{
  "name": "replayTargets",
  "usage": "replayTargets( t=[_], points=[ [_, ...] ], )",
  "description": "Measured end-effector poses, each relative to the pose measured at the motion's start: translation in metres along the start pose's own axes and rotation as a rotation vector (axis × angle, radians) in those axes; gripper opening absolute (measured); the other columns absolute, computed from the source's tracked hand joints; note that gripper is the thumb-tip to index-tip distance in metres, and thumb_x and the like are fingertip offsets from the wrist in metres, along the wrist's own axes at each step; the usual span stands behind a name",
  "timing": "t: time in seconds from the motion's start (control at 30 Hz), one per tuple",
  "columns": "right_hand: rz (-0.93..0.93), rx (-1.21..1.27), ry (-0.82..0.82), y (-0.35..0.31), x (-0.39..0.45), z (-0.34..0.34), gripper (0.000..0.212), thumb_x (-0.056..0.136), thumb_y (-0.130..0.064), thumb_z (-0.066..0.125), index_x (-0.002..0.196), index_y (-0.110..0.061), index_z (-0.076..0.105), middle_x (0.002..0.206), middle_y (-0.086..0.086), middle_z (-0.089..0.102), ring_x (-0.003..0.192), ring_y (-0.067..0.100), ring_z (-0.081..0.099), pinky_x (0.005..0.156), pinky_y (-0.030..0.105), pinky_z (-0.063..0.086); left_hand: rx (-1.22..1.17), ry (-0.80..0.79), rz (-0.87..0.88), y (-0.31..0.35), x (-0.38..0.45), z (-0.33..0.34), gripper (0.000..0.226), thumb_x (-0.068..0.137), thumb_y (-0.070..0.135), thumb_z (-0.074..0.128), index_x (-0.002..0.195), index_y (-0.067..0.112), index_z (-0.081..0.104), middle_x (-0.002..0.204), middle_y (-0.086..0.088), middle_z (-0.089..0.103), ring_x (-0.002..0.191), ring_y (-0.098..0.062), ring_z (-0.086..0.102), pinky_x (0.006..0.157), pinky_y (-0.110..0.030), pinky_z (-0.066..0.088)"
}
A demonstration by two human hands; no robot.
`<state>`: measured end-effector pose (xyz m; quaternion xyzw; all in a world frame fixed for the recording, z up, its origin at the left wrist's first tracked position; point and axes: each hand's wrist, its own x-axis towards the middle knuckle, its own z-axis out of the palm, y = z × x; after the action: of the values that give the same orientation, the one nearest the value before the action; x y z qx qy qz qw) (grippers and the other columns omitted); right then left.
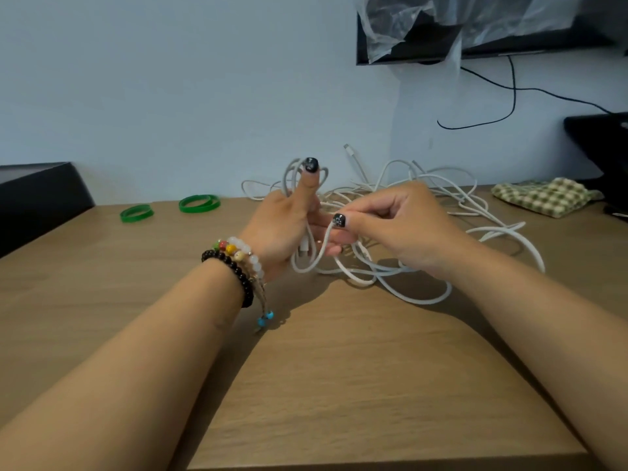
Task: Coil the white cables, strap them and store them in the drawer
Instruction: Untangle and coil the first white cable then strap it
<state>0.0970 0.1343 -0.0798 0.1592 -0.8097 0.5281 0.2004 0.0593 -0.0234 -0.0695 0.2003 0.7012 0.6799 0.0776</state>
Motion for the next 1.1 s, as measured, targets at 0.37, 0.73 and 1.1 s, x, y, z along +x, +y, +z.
replayTargets(
  t=[0.37,0.73,1.1],
  points=[
    [-0.126,0.076,-0.075,-0.012,-0.008,0.002,0.017,0.089,0.012,0.054,0.083,0.023,0.064,0.068,0.027,0.063,0.056,0.008,0.068,0.060,0.013,0.052,0.067,-0.149,-0.014,-0.009,0.004,0.001,0.058,0.094,0.055,0.038,0.084,0.005,0.066,0.054,-0.005,0.062,0.039,-0.011,0.055,0.041,-0.020,0.048],
    [-0.031,-0.064,-0.017,0.003,0.002,0.002,0.015,0.092,-0.007,0.061,0.087,-0.009,0.076,0.058,-0.012,0.065,0.053,0.002,0.056,0.054,0.013,0.044,0.001,-0.126,-0.095,-0.019,0.009,-0.001,0.061,0.089,0.065,0.042,0.058,0.015,0.057,0.042,0.002,0.037,0.033,-0.008,0.036,0.039,-0.020,0.036],
    [0.096,-0.328,-0.024,0.020,0.007,-0.001,0.024,0.098,-0.017,0.051,0.088,-0.025,0.070,0.063,-0.002,0.058,0.052,0.007,0.043,0.050,0.020,0.034,-0.044,0.313,0.009,-0.007,0.014,-0.017,0.054,0.090,0.063,0.049,0.082,0.015,0.071,0.042,0.005,0.034,0.037,-0.011,0.028,0.042,-0.023,0.026]
  ],
)
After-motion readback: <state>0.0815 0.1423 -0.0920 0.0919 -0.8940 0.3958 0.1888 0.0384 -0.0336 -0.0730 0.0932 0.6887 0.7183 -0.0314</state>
